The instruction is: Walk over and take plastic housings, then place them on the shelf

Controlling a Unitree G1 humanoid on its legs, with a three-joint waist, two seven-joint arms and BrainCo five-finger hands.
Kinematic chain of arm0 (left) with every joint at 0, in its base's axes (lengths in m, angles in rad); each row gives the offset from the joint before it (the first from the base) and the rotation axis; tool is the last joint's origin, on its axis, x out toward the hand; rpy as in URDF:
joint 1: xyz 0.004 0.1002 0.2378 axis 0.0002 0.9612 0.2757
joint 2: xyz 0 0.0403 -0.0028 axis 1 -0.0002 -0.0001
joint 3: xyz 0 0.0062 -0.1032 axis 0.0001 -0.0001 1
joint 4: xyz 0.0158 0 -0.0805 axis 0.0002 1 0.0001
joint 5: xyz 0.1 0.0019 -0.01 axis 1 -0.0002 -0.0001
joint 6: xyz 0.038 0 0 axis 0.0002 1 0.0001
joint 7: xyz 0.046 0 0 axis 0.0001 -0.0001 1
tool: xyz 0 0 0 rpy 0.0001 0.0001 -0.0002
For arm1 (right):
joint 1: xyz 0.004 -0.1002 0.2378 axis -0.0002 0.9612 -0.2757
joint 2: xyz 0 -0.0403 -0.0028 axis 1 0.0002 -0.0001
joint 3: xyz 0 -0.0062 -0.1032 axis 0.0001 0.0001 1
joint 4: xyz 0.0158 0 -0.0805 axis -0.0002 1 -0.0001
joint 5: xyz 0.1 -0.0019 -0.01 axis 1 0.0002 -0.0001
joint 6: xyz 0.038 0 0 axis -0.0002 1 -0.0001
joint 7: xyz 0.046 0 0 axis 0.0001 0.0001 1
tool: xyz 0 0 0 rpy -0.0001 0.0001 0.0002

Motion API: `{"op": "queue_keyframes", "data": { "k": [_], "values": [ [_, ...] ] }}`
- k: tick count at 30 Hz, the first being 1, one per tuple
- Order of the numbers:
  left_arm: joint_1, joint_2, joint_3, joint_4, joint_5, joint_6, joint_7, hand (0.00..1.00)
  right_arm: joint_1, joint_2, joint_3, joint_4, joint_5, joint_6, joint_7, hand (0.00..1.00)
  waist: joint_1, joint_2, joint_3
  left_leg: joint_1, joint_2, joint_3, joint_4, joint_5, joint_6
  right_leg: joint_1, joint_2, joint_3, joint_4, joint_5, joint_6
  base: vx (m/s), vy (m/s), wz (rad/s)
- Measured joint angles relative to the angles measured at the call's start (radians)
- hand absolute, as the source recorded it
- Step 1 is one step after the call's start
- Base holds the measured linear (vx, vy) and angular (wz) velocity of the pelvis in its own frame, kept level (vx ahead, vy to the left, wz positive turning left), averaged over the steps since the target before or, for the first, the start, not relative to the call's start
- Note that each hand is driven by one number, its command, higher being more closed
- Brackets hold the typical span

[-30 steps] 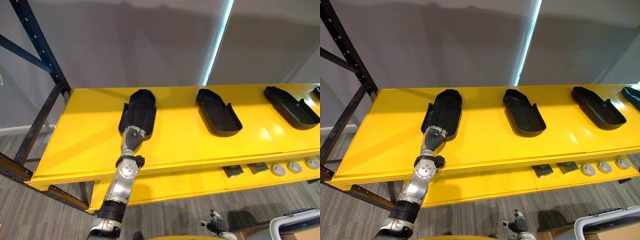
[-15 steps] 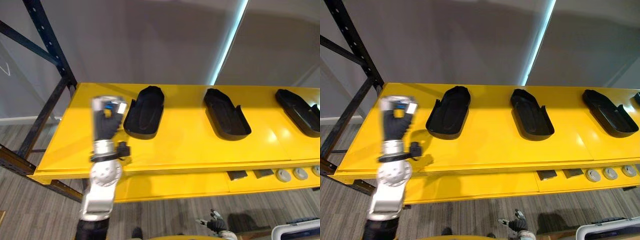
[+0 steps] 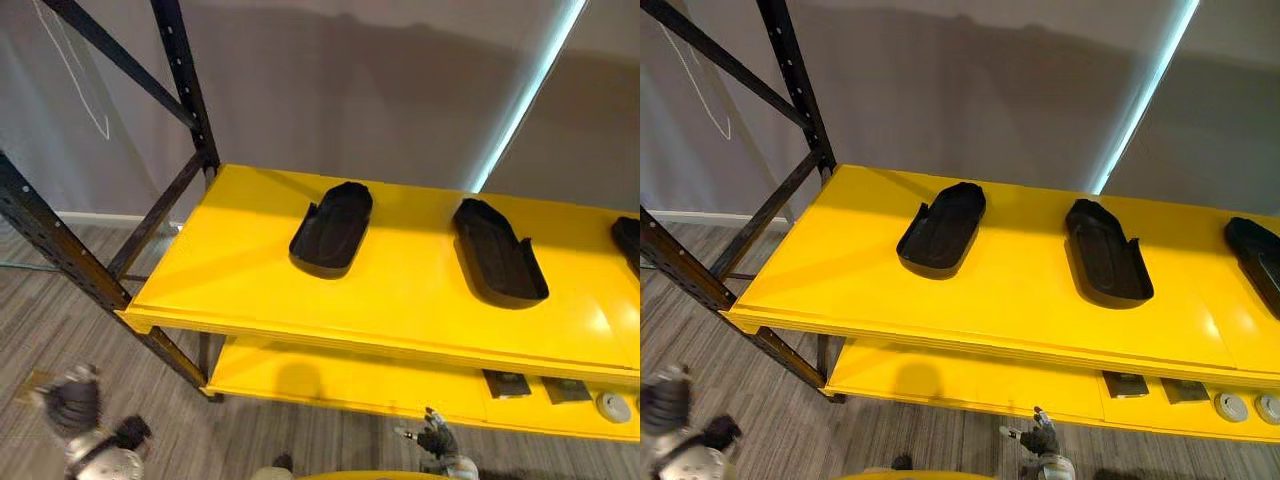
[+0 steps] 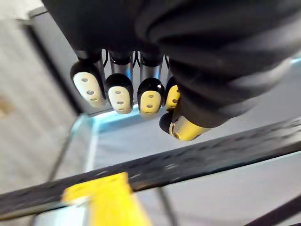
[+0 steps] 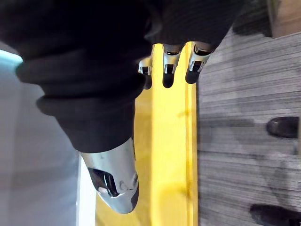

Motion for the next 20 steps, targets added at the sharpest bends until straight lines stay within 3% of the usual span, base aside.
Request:
{"op": "queue_keyframes", "data": {
  "k": [4, 7, 20],
  "values": [
    [-0.054, -0.026, -0.066, 0.277, 0.000, 0.016, -0.049, 0.00, 0.001, 0.000, 0.000, 0.001, 0.003, 0.004, -0.002, 0.00, -0.003, -0.003, -0.002, 0.005, -0.008, 0.015, 0.021, -0.013, 0.007, -0.020, -0.012, 0.006, 0.036, -0.026, 0.005, -0.05, 0.027, -0.07],
    [-0.078, -0.024, -0.069, 0.376, 0.000, 0.022, -0.051, 0.00, 0.002, 0.002, -0.003, 0.002, 0.004, 0.005, -0.006, 0.00, -0.004, 0.001, -0.001, 0.000, -0.006, 0.029, 0.039, -0.023, 0.009, -0.027, -0.013, 0.018, 0.042, -0.037, 0.006, -0.01, 0.017, -0.13],
    [-0.189, -0.012, -0.152, 0.563, 0.013, 0.020, -0.044, 0.00, -0.008, 0.001, -0.059, 0.011, 0.025, 0.004, -0.040, 0.00, -0.004, 0.033, 0.004, -0.010, -0.004, 0.066, 0.080, -0.056, 0.008, -0.020, -0.016, 0.046, 0.023, -0.028, 0.013, 0.06, 0.006, -0.08]
  ]
}}
